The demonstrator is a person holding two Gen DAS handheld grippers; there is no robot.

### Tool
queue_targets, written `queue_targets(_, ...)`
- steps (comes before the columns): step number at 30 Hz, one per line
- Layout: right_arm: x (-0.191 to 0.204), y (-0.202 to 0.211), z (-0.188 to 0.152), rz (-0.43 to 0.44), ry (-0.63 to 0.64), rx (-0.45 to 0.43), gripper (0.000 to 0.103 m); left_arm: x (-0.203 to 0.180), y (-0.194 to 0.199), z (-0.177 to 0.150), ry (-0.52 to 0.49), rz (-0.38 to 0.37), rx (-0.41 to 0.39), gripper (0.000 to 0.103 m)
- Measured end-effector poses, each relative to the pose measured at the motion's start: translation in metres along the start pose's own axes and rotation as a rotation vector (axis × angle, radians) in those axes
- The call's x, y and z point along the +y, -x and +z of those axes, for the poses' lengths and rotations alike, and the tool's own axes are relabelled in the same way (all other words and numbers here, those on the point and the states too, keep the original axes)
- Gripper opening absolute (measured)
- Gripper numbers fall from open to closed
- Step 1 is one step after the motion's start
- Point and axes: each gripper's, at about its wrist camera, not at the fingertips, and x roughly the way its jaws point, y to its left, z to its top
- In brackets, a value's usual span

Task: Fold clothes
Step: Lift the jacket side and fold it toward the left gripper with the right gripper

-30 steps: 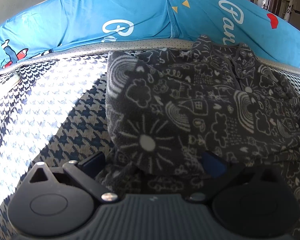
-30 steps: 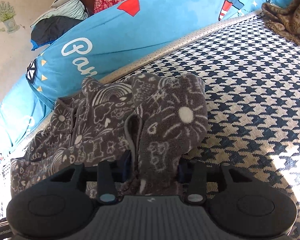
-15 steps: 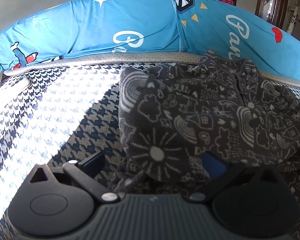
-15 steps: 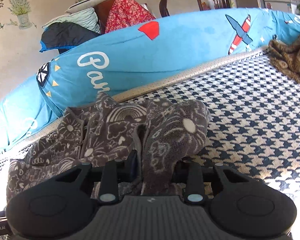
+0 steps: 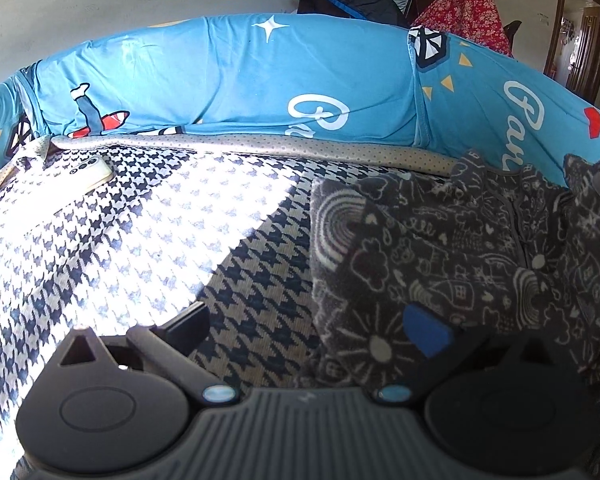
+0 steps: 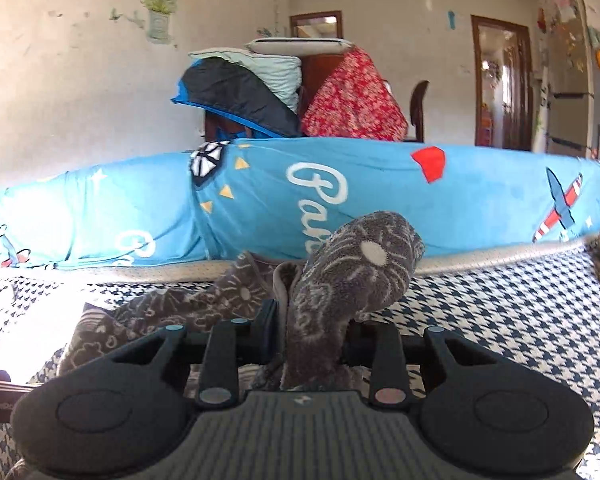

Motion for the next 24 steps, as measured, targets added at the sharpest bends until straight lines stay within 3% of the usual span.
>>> queue_targets(15, 0.124, -0.024, -0.011, 0.083, 0.224, -0.063, 0.029, 0.052, 0.01, 0.008, 0.085, 0.094, -0.017, 0.103)
queue_targets(20, 0.152, -0.042, -0.021, 0.133, 0.271, -0.042, 0.029, 0.071, 0.005, 0.01, 0.122, 0.162, 0.007, 0.103)
queue_targets(24, 0.163, -0.049, -0.024, 0.195, 0.284, 0.001, 0.032, 0.084, 0.004, 0.012, 0.178, 0.152, 0.016, 0.103)
